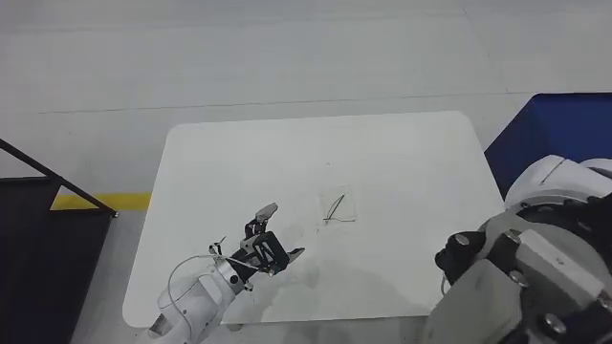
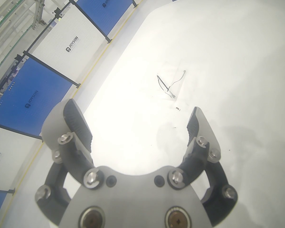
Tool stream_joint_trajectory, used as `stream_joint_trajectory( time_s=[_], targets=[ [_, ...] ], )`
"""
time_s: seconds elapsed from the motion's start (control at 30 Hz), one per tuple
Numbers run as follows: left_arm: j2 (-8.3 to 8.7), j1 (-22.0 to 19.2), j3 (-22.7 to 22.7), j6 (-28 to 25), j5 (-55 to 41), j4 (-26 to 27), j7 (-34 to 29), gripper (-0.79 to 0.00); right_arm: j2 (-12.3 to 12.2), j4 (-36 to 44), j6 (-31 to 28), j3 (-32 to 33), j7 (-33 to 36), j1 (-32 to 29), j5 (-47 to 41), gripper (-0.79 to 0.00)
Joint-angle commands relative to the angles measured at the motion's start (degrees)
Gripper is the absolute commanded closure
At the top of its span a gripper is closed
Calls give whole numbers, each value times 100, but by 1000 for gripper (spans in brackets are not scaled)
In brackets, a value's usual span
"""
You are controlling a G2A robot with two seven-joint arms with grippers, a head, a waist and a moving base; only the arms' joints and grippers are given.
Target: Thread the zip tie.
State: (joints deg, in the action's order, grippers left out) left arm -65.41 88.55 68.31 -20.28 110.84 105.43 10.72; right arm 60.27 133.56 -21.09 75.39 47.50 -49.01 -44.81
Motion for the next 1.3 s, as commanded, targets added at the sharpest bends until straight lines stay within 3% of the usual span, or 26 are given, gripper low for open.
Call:
stream_joint_trajectory(
  time_s=[0.0,0.1,0.2,0.3,0.57,1.0,1.13,1.27],
  targets=[
    [0,0,0,0,0,0,0,-785,22,109,1118,-289,-496,-91,-1356,0],
    [0,0,0,0,0,0,0,-785,53,109,2095,-498,-856,124,-2249,0],
    [0,0,0,0,0,0,0,-785,79,109,2518,-560,-1008,119,-2870,0],
    [0,0,0,0,0,0,0,-785,81,109,2721,-525,-971,82,-2827,0],
    [0,0,0,0,0,0,0,-785,93,109,2983,-591,-468,-252,-2826,0],
    [0,0,0,0,0,0,0,-785,114,109,3003,-503,-667,-484,-3000,0],
    [0,0,0,0,0,0,0,-785,44,-20,3150,-242,-458,-563,-1613,0],
    [0,0,0,0,0,0,0,-785,-90,-473,3104,352,563,-835,-284,0]
  ],
)
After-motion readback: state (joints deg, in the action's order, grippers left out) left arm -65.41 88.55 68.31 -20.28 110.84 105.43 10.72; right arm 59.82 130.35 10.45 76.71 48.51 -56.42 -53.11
